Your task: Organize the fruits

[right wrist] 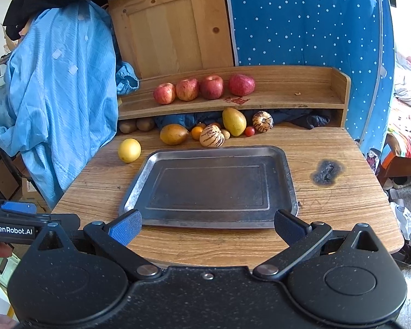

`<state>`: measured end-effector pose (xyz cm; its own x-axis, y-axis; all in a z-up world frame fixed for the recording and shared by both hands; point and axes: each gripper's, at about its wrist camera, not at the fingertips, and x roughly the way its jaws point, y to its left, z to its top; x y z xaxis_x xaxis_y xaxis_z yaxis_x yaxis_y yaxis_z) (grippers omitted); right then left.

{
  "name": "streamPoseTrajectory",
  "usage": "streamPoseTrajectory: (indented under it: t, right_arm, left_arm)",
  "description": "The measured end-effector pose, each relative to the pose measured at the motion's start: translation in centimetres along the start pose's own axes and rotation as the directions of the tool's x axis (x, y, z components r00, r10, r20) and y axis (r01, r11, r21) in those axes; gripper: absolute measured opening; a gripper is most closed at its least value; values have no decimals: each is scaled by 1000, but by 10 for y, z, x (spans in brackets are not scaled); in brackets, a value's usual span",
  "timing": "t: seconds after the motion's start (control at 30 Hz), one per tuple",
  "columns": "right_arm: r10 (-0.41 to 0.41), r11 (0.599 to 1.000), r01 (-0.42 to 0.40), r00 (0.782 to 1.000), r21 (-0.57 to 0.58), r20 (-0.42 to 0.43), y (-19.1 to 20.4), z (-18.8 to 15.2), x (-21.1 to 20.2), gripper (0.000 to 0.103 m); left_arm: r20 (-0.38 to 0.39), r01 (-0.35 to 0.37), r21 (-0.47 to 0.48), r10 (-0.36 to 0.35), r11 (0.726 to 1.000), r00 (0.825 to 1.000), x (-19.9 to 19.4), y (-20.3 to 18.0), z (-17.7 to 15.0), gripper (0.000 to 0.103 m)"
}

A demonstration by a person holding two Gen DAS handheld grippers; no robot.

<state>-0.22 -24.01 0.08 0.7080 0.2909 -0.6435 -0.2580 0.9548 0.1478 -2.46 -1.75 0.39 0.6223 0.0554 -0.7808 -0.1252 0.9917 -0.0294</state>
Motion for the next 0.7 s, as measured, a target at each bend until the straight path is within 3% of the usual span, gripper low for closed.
streamPoseTrajectory:
  t: [0.47, 0.7]
  right_arm:
    - [-7, 999, 8, 999, 36, -54, -2, 1, 20, 103]
    - [-15, 999, 17, 999, 39, -37, 11, 23, 61, 103]
  left_arm:
    - [-66, 8, 29, -6, 1000, 998, 23, 0, 10, 103]
    - [-71, 18, 28, -16, 999, 997, 64, 22, 42, 103]
